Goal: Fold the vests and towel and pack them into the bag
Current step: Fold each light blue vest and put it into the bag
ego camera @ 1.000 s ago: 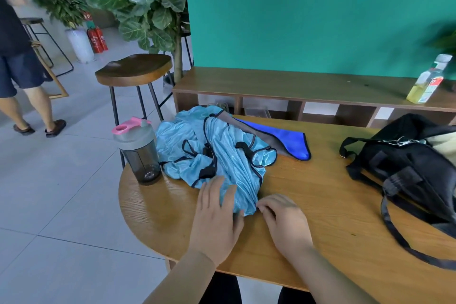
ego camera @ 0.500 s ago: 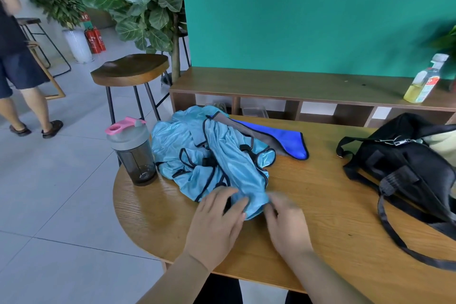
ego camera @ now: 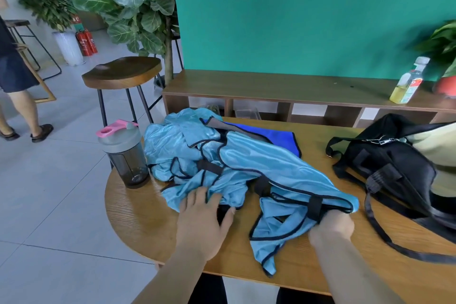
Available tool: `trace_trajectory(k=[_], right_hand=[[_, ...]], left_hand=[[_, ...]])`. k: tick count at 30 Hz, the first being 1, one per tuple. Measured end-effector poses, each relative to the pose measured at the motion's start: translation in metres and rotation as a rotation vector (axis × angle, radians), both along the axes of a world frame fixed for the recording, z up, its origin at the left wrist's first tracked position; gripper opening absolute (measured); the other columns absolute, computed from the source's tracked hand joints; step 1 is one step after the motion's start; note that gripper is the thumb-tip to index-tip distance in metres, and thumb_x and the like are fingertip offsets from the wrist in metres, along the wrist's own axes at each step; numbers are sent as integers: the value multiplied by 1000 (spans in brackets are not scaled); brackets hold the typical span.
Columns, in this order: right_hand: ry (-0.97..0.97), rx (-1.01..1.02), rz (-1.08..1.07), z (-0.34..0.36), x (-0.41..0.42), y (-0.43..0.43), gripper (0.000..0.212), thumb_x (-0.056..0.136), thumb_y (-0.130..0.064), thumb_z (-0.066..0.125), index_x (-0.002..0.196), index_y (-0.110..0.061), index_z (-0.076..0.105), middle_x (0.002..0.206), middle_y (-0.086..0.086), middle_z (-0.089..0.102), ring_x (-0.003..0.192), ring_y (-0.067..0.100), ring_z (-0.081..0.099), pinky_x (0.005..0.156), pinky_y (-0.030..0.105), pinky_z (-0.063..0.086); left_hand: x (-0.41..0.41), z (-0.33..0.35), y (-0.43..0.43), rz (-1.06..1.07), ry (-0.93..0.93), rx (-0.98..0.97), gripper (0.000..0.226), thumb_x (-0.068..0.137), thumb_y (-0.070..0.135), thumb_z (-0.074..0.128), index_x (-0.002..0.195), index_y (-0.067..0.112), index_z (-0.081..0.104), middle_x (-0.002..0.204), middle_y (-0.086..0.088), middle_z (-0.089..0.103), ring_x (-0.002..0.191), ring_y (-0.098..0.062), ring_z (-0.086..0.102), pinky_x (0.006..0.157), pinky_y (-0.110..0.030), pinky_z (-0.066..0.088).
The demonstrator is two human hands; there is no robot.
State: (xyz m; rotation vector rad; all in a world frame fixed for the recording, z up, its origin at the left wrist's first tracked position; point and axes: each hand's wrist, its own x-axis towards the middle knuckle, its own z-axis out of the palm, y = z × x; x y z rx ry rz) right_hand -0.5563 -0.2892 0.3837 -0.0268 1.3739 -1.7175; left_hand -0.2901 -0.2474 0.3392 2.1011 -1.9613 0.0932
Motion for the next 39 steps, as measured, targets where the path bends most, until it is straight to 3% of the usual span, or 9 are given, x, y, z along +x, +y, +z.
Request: trace_trajectory(k=[2, 7, 9, 12, 16, 20, 25, 33, 39], right_hand=[[79, 21, -13, -5, -13, -2, 58, 102, -3, 39, 151, -30, 49, 132, 0, 64, 114, 25, 63, 97, 36, 48], [987, -24, 417, -20, -20, 19, 83, 83, 8, 64, 146, -40, 40, 129, -2, 55, 121, 25, 57, 97, 41, 47], [1419, -59, 682, -23, -11, 19, 85, 80, -18, 83, 151, -41, 42, 136, -9, 43, 124, 17, 51, 98, 35, 47], [1853, -184, 994, -36, 0, 13, 75, 81, -76, 67, 145, -40, 54, 145, -15, 38, 135, 11, 38, 112, 33, 39], [1691, -242, 964, -38, -6, 14, 43, 82, -56, 76, 121, -42, 62, 124, -29, 54, 115, -1, 53, 94, 22, 47], [1187, -130, 674, -25, -12, 17, 34, 84, -18, 78, 99, -36, 54, 84, -8, 66, 72, 9, 64, 58, 26, 51], [816, -130, 491, -15, -22, 17, 3, 93, -18, 62, 93, -20, 61, 84, 10, 67, 74, 26, 62, 68, 42, 53], [985, -120, 1048, -13, -22, 29, 32, 77, -36, 61, 53, -30, 40, 54, -12, 43, 53, 9, 40, 55, 29, 34], [995, -66, 1344, 6, -37, 29, 30, 74, -44, 61, 59, -28, 41, 61, -9, 47, 59, 9, 45, 58, 30, 34]], left_hand=[[0, -2, 0, 120, 15, -43, 55, 101, 65, 36, 129, 26, 62, 134, -6, 51, 128, -30, 45, 111, -47, 42], [-5, 2, 4, 15, 41, -181, 45, 97, 33, 60, 138, 14, 52, 155, -17, 39, 149, -40, 31, 122, -57, 32], [-6, 1, 5, -220, 8, -237, 44, 99, 30, 58, 141, 18, 52, 159, -8, 40, 151, -35, 33, 123, -54, 33], [-4, -7, 0, -363, 7, -128, 40, 107, 44, 43, 141, 28, 57, 150, 8, 52, 142, -19, 45, 118, -46, 40], [-2, -11, -6, -29, -47, -1, 60, 106, 59, 26, 142, 24, 59, 148, 0, 54, 141, -26, 46, 124, -47, 31], [-3, -8, -3, 60, -78, -84, 55, 101, 53, 40, 134, 16, 62, 135, -9, 60, 132, -32, 50, 126, -54, 26], [-7, -2, 0, -167, -54, -223, 48, 99, 41, 55, 140, 16, 58, 147, -12, 47, 143, -36, 39, 123, -54, 30], [-10, -4, -10, -505, -135, -81, 85, 103, 74, 33, 168, 24, 14, 175, 3, 11, 163, -17, 2, 131, -44, 9], [-7, -11, -15, -561, -121, -118, 60, 103, 73, 36, 136, 31, 63, 131, 13, 54, 129, -18, 48, 119, -40, 35]])
